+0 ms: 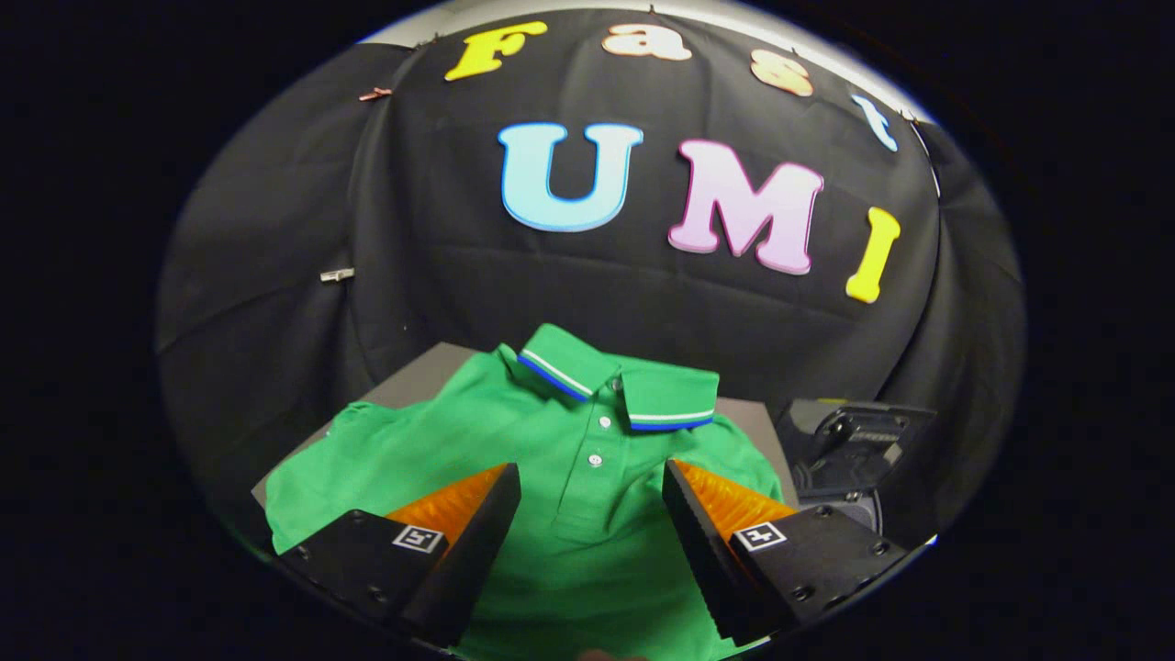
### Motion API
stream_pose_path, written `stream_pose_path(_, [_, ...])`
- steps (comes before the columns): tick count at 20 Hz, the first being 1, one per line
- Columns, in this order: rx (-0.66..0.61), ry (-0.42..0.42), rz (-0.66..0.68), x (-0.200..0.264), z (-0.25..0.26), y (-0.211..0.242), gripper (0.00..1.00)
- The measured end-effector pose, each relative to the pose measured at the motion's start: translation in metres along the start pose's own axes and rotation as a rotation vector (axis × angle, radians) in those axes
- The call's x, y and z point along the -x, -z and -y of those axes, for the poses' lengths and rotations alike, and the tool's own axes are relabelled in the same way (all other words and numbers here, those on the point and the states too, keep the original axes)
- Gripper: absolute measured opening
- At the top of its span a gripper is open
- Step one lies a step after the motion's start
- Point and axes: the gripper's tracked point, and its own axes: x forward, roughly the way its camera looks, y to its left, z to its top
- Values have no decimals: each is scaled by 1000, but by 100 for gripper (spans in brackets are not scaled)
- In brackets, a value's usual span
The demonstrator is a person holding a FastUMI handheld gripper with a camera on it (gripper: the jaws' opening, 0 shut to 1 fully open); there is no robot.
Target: Put the clothes into the washing machine and then close the washing machine lid.
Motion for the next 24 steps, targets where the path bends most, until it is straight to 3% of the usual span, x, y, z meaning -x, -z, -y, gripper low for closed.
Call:
stream_pose_path(1, [-24, -18, -90, -3, 0, 16, 99])
stream_pose_path(2, [-75, -29, -90, -5, 0, 12, 100])
stream_pose_path(5, [-28, -64, -115, -4, -8, 16, 94])
stream_pose_path(10, [32, -121, -153, -1, -12, 18, 20])
stream_pose_path(13, [67, -144, -144, 3, -9, 12, 20])
stream_pose_path(14, [81, -149, -141, 0, -7, 16, 5])
stream_pose_path(17, [110, -166, -92, 11, -6, 6, 5])
stream_pose_path(24, [-24, -228, -11, 33, 6, -29, 5])
